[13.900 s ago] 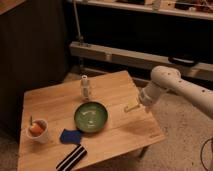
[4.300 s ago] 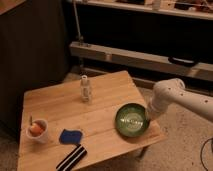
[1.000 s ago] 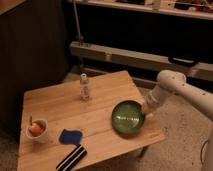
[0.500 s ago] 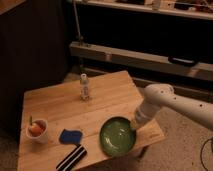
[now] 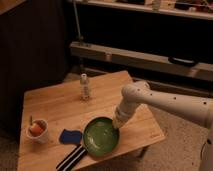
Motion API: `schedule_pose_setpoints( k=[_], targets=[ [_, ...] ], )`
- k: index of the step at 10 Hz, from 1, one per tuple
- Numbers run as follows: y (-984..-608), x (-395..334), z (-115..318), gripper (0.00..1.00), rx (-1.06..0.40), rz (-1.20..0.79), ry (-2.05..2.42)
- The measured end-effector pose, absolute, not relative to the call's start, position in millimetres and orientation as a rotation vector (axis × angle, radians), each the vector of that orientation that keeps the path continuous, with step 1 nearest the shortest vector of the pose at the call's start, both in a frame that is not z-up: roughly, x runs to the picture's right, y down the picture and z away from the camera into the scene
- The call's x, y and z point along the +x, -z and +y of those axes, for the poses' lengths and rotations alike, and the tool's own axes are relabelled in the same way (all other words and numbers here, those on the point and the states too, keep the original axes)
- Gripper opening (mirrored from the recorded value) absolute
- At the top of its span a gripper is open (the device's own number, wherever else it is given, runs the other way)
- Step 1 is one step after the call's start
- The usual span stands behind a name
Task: Drag the ceramic bowl in a circle
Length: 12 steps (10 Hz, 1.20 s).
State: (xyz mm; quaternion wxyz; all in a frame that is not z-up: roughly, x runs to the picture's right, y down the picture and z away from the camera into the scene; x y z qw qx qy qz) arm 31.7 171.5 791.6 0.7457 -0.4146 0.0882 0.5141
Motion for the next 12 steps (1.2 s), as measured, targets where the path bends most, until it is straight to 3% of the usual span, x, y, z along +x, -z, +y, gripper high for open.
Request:
schedule_pose_setpoints(
  k=[2, 6, 12],
  targets=[
    [-814, 3, 140, 0.12, -0.888, 0.188, -1.132],
    [-865, 15, 88, 0.12, -0.835, 0.263, -1.198],
    [-893, 128, 97, 0.12, -0.828, 0.383, -1.386]
  ],
)
